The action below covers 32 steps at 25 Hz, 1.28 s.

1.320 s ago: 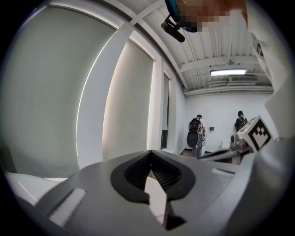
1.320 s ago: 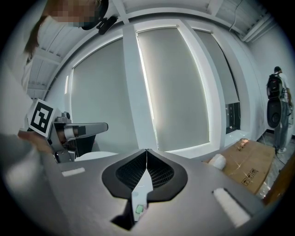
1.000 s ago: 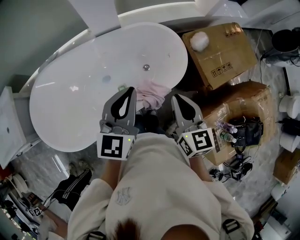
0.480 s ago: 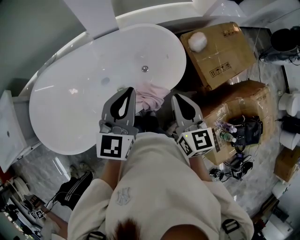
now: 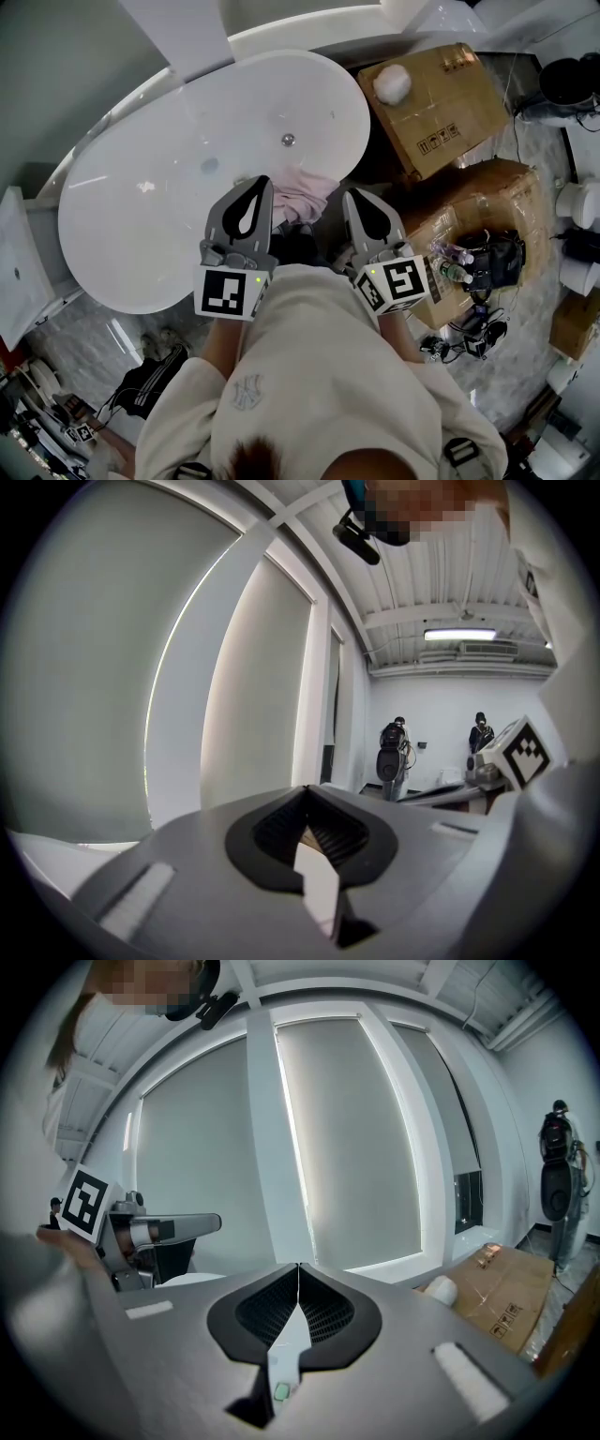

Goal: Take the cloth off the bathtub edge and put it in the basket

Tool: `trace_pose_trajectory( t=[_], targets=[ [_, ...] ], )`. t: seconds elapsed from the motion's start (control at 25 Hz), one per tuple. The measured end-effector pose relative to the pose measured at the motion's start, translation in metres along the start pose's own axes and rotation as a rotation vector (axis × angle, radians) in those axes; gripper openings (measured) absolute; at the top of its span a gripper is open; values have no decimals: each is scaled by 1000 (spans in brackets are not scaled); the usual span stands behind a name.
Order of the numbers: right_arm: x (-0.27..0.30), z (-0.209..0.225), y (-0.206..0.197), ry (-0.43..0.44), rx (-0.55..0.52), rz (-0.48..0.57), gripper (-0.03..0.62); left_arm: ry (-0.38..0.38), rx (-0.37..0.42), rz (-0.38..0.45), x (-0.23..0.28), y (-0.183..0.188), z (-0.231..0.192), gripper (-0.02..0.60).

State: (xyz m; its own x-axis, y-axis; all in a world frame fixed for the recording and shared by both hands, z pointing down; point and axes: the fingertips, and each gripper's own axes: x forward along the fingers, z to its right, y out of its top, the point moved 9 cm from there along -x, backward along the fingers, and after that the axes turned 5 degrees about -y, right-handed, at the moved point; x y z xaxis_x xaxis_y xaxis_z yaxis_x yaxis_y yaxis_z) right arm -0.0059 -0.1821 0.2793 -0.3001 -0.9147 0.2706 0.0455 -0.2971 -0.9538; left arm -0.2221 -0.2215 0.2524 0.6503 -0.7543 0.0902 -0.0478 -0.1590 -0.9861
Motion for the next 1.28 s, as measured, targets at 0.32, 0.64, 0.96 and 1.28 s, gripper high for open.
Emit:
trace_pose_trajectory(
  t=[0.32, 0.64, 0.96, 1.28],
  targets=[
    [1, -2, 0, 7, -7, -1, 0, -1, 4, 9, -2, 1, -2, 49],
    [3, -6, -1, 14, -12, -2, 2, -4, 2, 11, -5, 0, -4, 49],
    [2, -7, -6, 6, -11, -23, 3, -12, -1, 1, -5, -2, -5, 49],
    [13, 1, -30, -39, -32, -90, 66, -9, -15, -24, -2, -16, -9, 49]
  ],
)
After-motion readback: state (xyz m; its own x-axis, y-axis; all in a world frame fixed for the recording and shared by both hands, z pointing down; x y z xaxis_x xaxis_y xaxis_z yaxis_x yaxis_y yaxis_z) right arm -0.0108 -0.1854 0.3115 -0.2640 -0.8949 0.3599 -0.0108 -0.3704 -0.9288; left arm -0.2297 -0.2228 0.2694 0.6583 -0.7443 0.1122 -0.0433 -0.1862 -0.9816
